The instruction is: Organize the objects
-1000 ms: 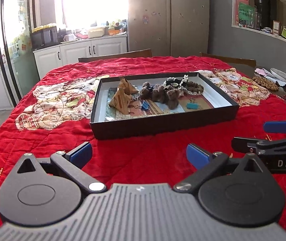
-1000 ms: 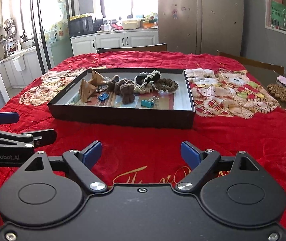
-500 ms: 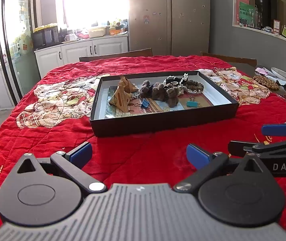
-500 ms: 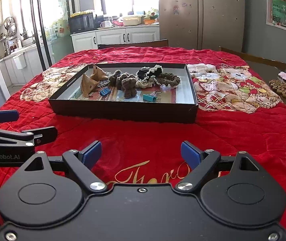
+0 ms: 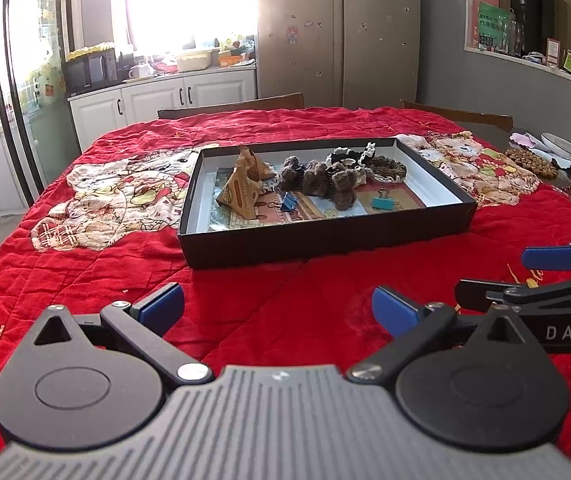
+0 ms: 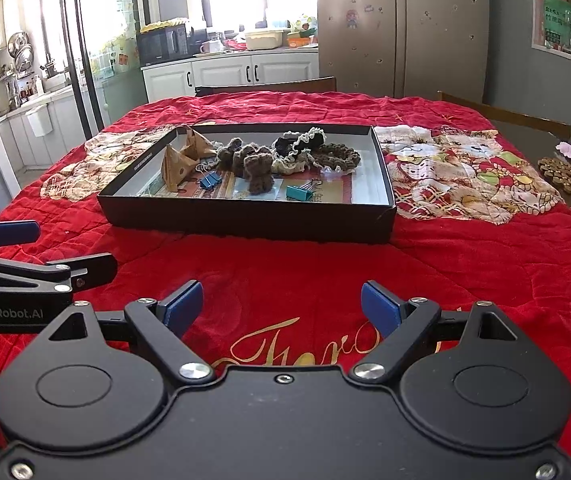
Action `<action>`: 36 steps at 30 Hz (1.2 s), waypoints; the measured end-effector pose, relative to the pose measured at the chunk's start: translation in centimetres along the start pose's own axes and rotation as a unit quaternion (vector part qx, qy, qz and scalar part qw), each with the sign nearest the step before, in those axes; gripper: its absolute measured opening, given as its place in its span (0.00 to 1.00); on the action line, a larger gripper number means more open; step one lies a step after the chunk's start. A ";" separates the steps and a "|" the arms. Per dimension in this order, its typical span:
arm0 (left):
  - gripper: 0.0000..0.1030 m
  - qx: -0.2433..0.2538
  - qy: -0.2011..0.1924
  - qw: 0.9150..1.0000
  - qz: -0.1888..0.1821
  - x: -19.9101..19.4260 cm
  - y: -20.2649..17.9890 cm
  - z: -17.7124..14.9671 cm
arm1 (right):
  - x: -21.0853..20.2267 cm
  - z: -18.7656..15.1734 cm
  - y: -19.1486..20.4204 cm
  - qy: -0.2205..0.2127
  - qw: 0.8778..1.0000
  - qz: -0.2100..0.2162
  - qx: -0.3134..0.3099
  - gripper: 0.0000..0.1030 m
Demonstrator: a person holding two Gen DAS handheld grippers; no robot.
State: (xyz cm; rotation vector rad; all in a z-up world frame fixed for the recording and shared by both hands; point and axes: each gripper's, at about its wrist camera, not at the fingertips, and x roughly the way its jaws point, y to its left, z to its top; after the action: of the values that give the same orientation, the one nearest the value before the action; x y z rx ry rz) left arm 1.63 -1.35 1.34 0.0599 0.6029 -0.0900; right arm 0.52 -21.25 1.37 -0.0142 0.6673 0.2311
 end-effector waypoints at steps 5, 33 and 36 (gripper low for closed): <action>1.00 -0.001 0.000 1.000 0.000 0.0 0.1 0.0 | 0.0 0.0 0.0 0.000 1.000 0.000 0.000 0.83; 1.00 -0.001 0.013 1.000 0.006 0.3 -0.1 -0.2 | 0.2 -0.3 0.1 0.006 1.000 0.000 -0.001 0.83; 1.00 0.000 0.013 1.000 0.006 0.3 -0.1 -0.2 | 0.2 -0.3 0.1 0.005 1.000 0.000 -0.001 0.83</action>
State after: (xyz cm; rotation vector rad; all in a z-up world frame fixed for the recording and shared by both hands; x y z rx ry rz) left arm 1.79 -1.47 0.97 0.0657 0.6279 -0.0775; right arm 0.47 -21.10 0.95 -0.0172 0.6775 0.2317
